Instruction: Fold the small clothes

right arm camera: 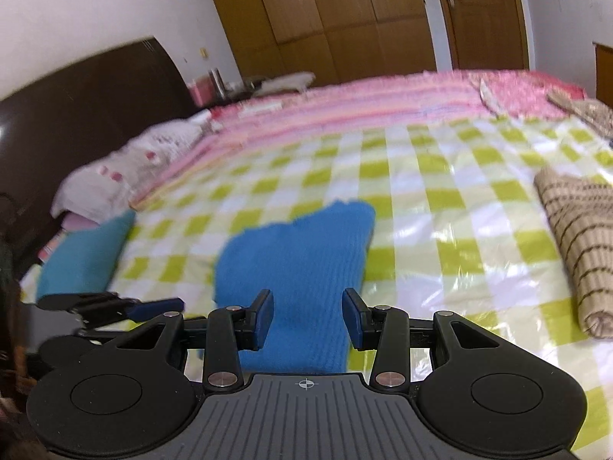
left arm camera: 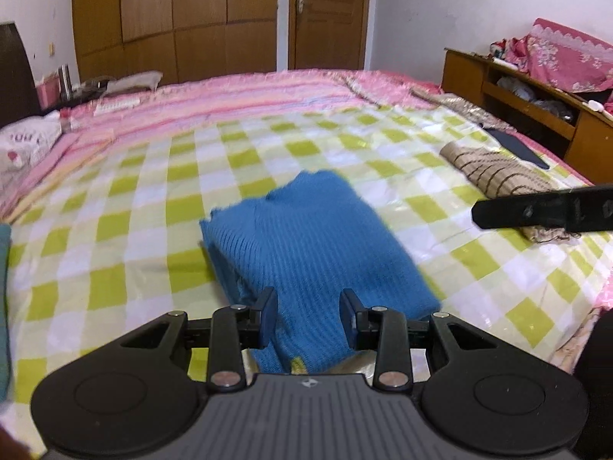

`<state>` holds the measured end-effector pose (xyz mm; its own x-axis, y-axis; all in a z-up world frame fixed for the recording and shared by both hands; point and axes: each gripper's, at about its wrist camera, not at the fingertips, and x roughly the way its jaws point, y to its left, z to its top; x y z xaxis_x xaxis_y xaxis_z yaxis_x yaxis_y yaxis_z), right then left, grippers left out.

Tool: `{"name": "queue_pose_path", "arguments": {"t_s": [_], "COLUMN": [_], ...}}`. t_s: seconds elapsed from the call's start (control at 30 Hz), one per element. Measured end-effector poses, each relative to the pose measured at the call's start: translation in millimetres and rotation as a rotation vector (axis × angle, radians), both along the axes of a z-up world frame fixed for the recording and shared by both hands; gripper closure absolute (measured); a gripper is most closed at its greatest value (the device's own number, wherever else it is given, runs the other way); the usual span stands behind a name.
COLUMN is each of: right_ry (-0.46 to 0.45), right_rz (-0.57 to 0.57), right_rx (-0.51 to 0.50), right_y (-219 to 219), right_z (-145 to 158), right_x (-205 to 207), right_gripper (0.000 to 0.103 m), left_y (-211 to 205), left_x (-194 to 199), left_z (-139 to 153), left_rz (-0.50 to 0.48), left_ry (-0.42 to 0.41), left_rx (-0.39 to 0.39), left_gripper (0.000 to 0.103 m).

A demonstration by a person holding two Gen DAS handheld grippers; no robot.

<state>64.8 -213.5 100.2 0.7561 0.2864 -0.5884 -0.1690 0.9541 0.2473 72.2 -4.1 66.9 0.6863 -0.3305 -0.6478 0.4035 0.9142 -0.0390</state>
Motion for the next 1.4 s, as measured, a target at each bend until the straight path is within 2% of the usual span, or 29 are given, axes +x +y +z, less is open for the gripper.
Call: {"name": "queue_pose_path", "arguments": {"t_s": [0.17,0.27,0.33,0.53,0.67,0.8,1.07,1.4], "right_ry": [-0.080,-0.102,-0.094,0.010,0.036,0.040,0.087,0.105], "right_rz": [0.015,0.011,-0.013,-0.052,-0.054,-0.059,-0.052,-0.061], "right_rx": [0.002,0.000,-0.006,-0.030,-0.037,-0.068,-0.100,-0.099], "right_y": [-4,-6,-4,13,25,35,47,46], "right_z": [33,39,31,-22,-47,-60,-85,-94], "right_x": [-26,-35,-36,-26,-22,-22,-24,-28], "right_gripper": [0.061,0.058,0.056,0.056,0.056,0.056,0.056,0.055], "left_y": [-5,-6,-7,-5,-2,-1,-5,-11], "left_x": [-18,-22,-21,-15,-14,-17,-24,-29], "left_z": [20,21,15,-18,-39,-51,-58,-63], "left_rz": [-0.013,0.005,0.032,0.143,0.211,0.242,0.258,0.265], "left_ry": [-0.055,-0.066,-0.052,-0.004,0.025,0.034,0.038,0.033], "left_rx": [0.003,0.006,0.007,0.055,0.067,0.082,0.102,0.127], "left_gripper": [0.062,0.057,0.054,0.050,0.042,0.034,0.026,0.017]}}
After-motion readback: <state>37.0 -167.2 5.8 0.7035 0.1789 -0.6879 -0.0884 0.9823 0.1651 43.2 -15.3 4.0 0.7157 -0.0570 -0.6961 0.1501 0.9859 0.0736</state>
